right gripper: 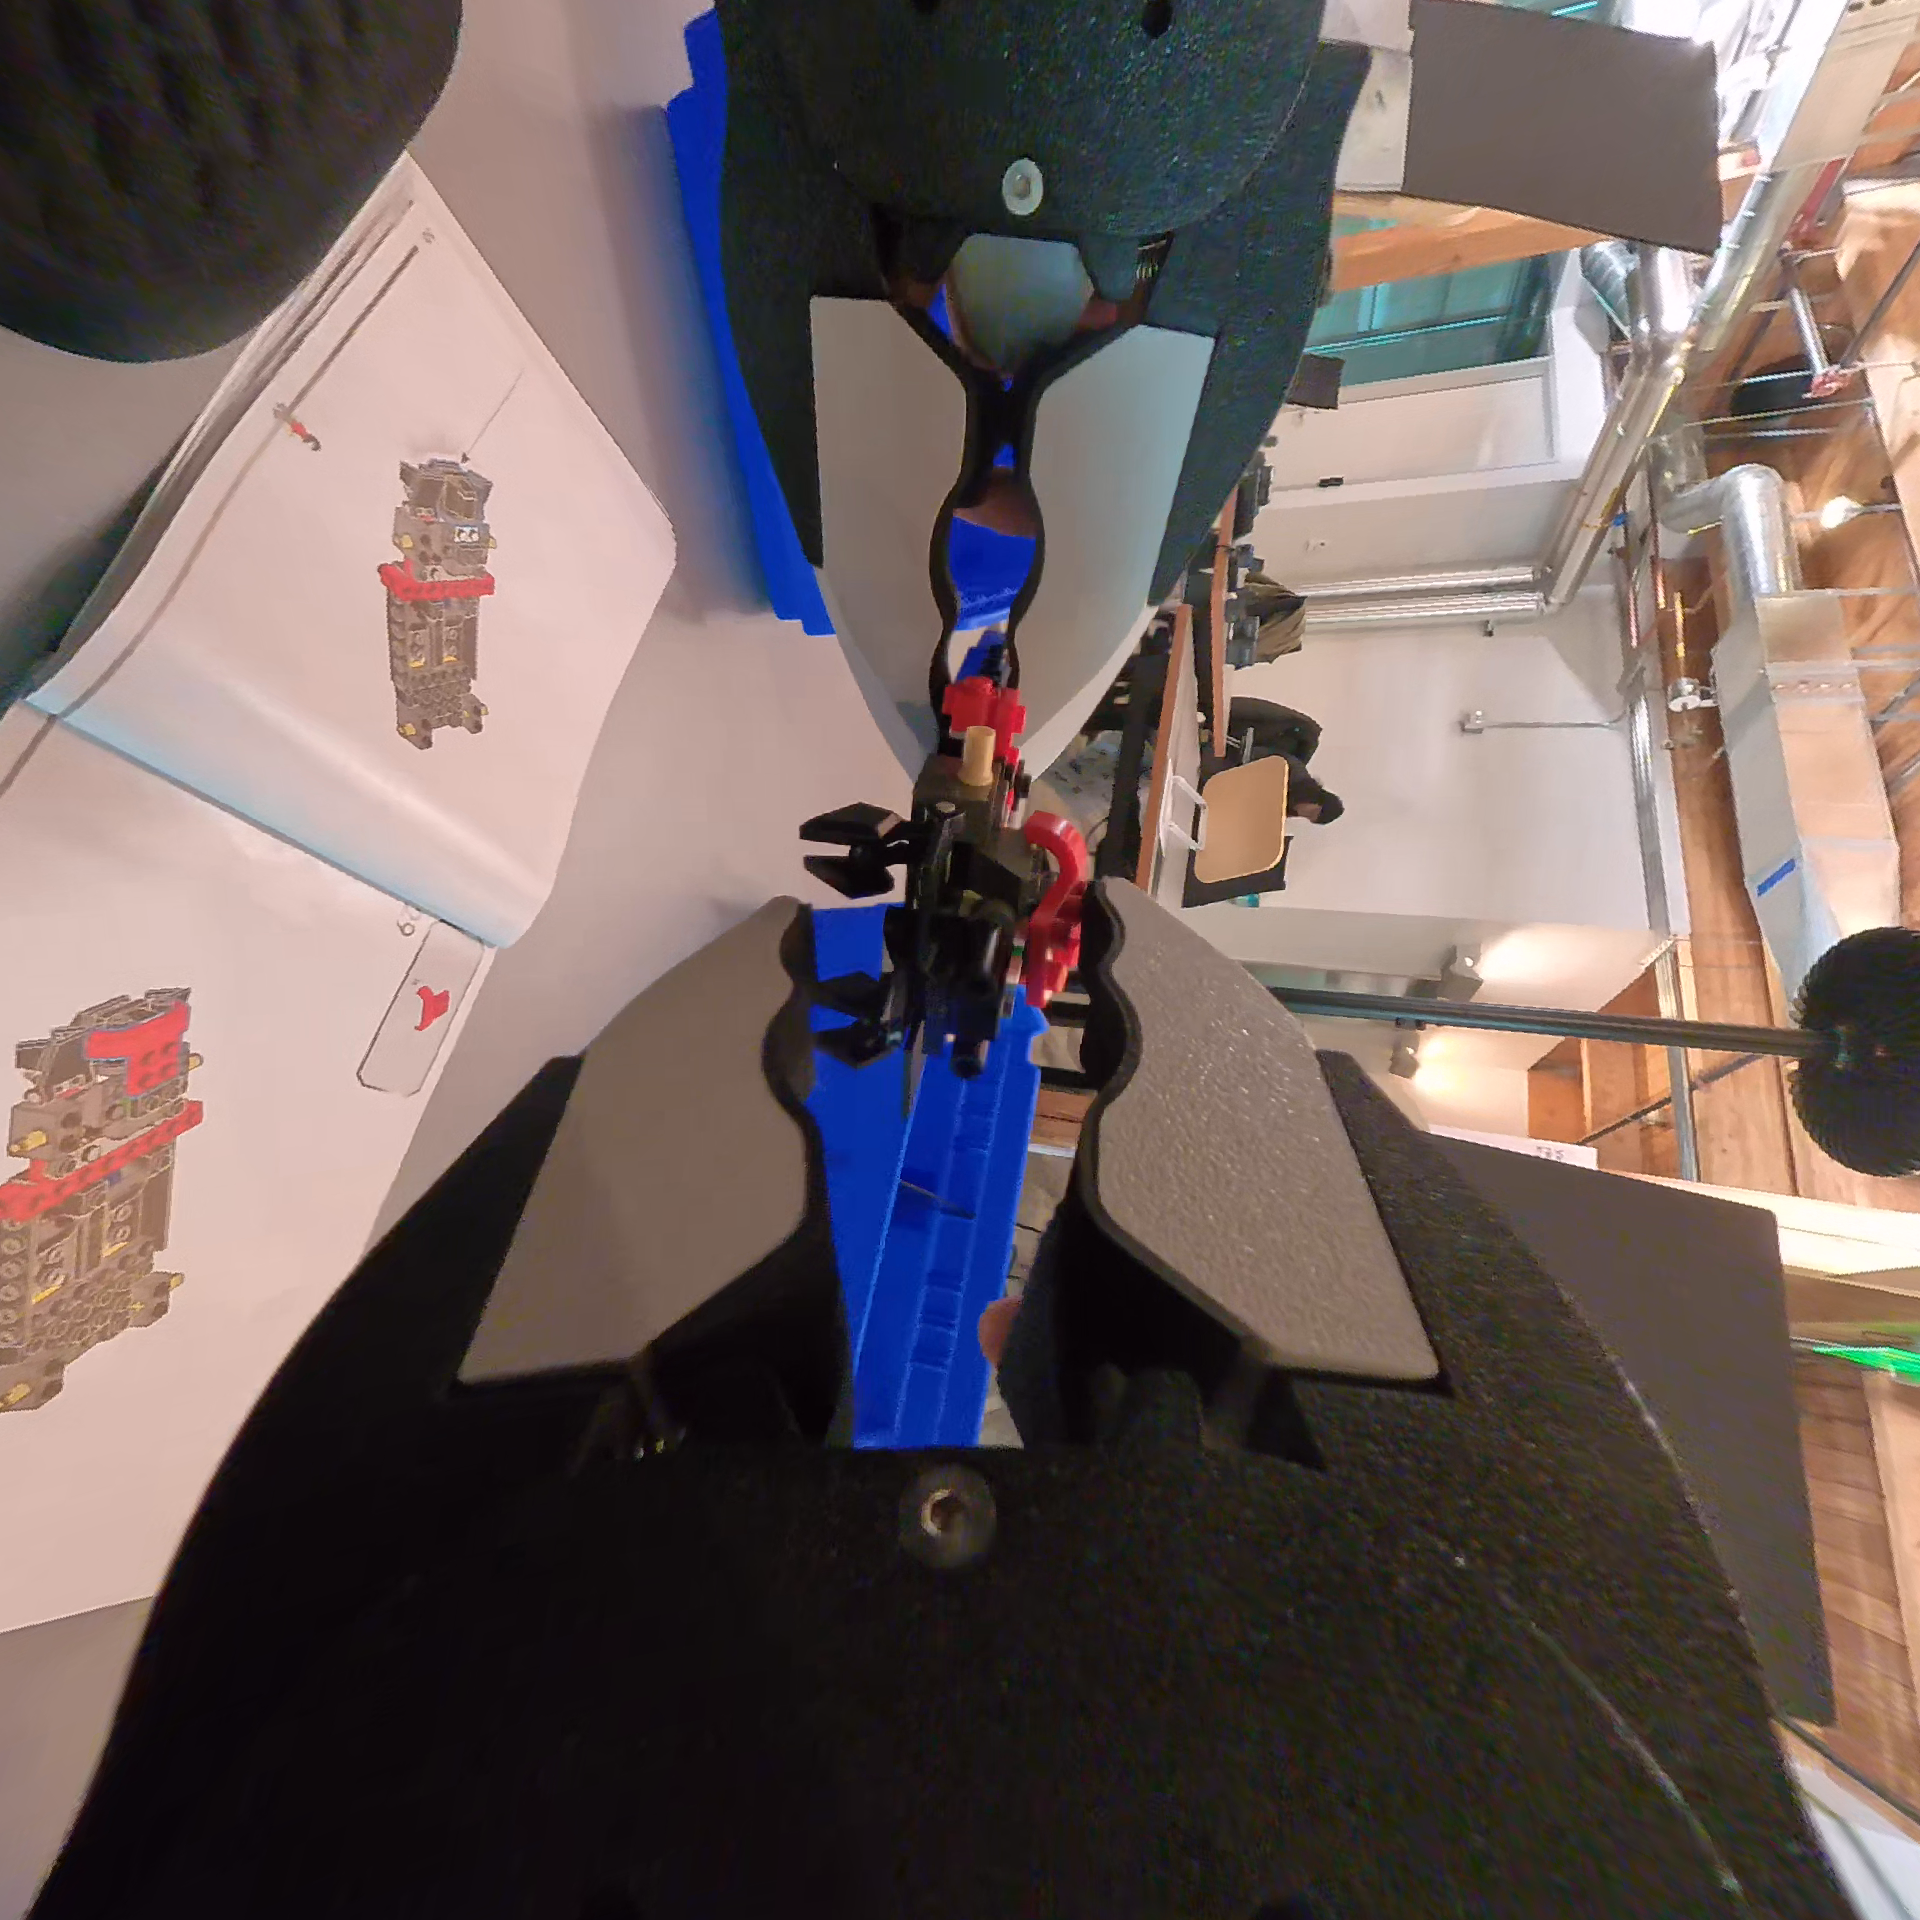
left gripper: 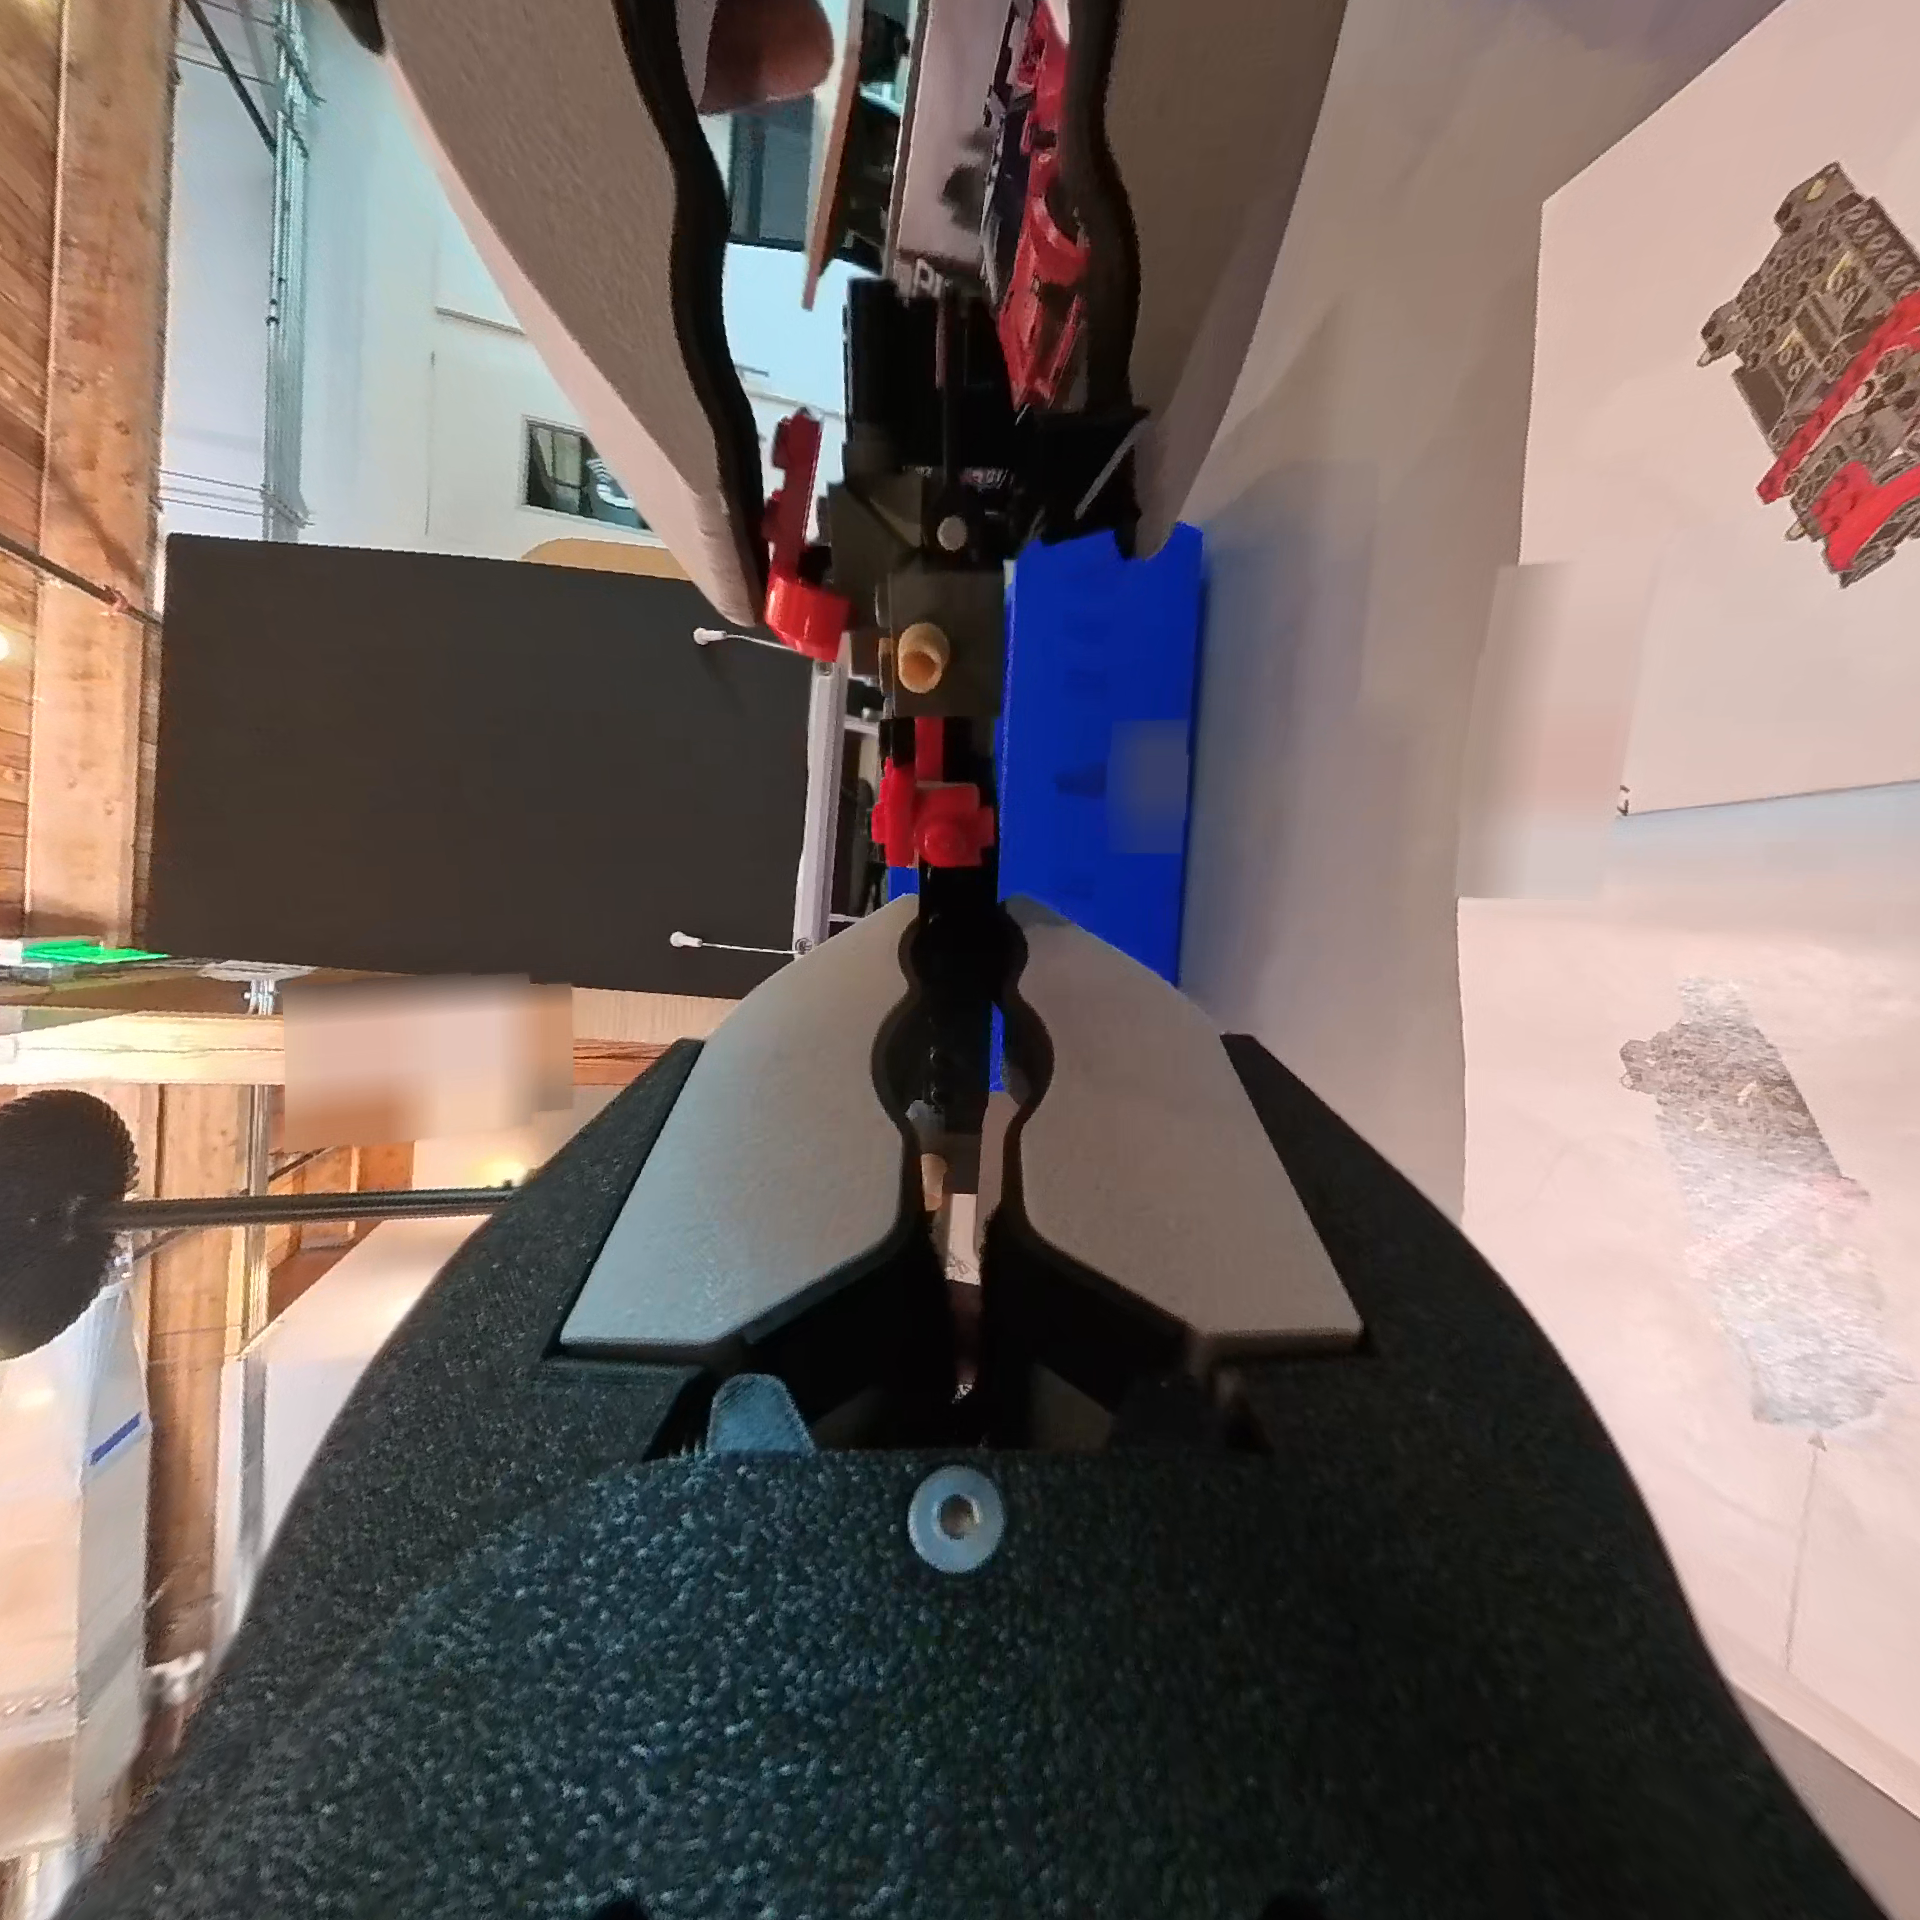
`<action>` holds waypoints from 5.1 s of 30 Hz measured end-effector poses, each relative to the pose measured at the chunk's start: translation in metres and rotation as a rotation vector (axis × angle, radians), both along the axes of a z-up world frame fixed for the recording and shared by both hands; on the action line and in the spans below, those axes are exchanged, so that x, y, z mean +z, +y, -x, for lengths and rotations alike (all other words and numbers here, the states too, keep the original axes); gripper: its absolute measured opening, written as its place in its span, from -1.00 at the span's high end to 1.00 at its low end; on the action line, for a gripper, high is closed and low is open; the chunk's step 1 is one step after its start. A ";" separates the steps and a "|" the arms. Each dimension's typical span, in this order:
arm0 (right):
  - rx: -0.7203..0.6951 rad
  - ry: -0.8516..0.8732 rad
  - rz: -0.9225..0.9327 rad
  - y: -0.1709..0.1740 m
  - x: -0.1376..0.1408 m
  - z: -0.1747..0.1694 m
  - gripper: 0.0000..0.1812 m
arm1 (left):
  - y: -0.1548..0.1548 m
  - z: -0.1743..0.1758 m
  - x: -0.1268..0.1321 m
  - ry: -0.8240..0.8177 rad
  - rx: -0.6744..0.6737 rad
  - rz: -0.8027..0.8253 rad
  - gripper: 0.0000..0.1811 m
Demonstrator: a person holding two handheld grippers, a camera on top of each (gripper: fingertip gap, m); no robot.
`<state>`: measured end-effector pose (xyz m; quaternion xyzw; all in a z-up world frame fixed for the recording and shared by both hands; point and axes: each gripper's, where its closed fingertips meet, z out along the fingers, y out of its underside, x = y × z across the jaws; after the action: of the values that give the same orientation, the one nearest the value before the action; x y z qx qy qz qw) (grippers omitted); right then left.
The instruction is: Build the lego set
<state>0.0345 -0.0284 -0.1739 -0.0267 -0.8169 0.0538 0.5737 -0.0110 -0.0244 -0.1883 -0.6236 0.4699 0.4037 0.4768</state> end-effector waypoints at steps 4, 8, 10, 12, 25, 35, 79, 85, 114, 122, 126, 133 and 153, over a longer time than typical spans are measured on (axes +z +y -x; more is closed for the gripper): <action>0.003 -0.013 0.006 0.000 0.000 -0.001 0.44 | -0.001 0.002 0.003 0.040 0.014 -0.021 0.91; -0.006 -0.039 0.003 0.001 -0.003 -0.001 0.39 | 0.000 0.000 0.002 0.039 0.007 -0.023 0.91; -0.012 -0.056 0.018 0.003 -0.005 -0.002 0.35 | 0.000 0.000 0.000 0.025 0.006 -0.019 0.91; -0.014 -0.059 0.039 0.004 -0.004 -0.003 0.34 | 0.000 0.002 -0.002 0.015 0.009 -0.019 0.91; -0.077 -0.027 0.581 0.026 0.002 -0.025 0.37 | -0.003 0.031 -0.001 0.029 0.058 -0.044 0.91; -0.342 -0.134 1.062 0.060 -0.059 -0.056 0.64 | -0.006 0.041 -0.031 0.036 0.122 -0.032 0.91; -0.345 -0.131 1.397 0.032 -0.096 -0.038 0.70 | 0.006 0.033 -0.090 0.096 0.151 -0.105 0.91; -0.392 -0.086 1.443 0.049 -0.108 -0.048 0.71 | 0.007 0.033 -0.094 0.105 0.149 -0.098 0.91; -0.417 -0.043 1.488 0.061 -0.120 -0.047 0.73 | 0.010 0.028 -0.108 0.117 0.129 -0.072 0.91; -0.428 -0.057 1.471 0.060 -0.123 -0.045 0.73 | 0.010 0.030 -0.108 0.122 0.135 -0.071 0.91; -0.432 -0.071 1.450 0.058 -0.126 -0.045 0.73 | 0.010 0.029 -0.109 0.128 0.133 -0.069 0.91; -0.428 -0.064 1.460 0.059 -0.125 -0.045 0.73 | 0.010 0.029 -0.110 0.132 0.132 -0.067 0.91; -0.364 -0.055 1.343 0.017 -0.088 -0.007 0.68 | 0.010 0.027 -0.110 0.181 0.125 -0.076 0.91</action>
<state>0.0417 -0.0117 -0.2623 -0.5138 -0.6037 0.4494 0.4119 -0.0375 -0.0142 -0.2982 -0.5940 0.4555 0.5051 0.4296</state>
